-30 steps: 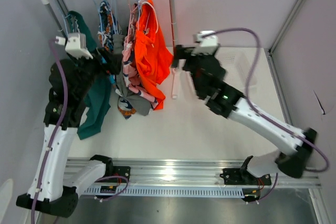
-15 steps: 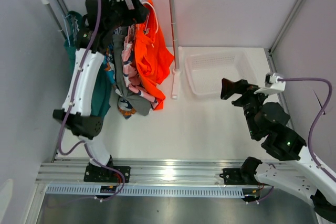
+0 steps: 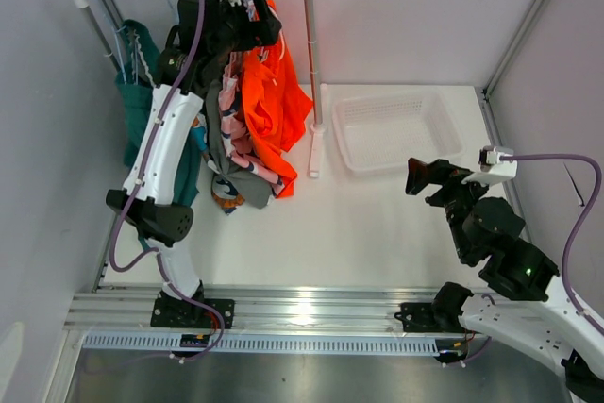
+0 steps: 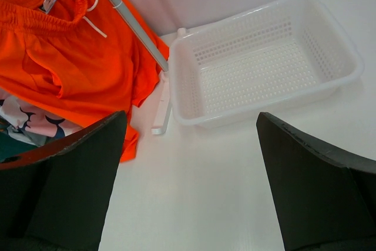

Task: Remove the shorts from the hanger

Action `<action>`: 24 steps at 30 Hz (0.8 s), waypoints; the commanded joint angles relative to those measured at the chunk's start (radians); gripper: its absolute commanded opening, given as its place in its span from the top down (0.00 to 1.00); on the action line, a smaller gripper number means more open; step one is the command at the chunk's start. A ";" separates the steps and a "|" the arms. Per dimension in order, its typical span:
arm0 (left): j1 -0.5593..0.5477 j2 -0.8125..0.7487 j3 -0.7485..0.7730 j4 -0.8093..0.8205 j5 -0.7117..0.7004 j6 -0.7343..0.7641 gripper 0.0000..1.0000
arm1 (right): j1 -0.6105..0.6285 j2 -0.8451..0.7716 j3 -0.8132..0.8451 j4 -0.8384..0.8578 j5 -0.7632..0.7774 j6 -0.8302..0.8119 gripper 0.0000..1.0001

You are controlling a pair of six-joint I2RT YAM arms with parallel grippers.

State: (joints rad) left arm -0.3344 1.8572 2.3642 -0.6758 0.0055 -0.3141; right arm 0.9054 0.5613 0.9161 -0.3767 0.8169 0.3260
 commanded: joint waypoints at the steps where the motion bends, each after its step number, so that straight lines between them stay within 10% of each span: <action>1: -0.003 0.002 0.035 0.013 -0.065 0.004 0.01 | -0.008 -0.015 -0.002 0.010 0.037 -0.034 0.01; 17: -0.008 0.089 0.032 0.045 -0.140 0.046 0.06 | -0.076 0.011 -0.046 0.035 -0.022 -0.028 0.01; 24: -0.008 0.106 0.036 0.114 -0.164 0.066 0.40 | -0.108 0.011 -0.063 0.025 -0.048 -0.015 0.00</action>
State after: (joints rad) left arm -0.3363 1.9732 2.3642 -0.6437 -0.1349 -0.2726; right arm 0.8085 0.5716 0.8639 -0.3752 0.7822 0.2989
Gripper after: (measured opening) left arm 0.632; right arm 0.993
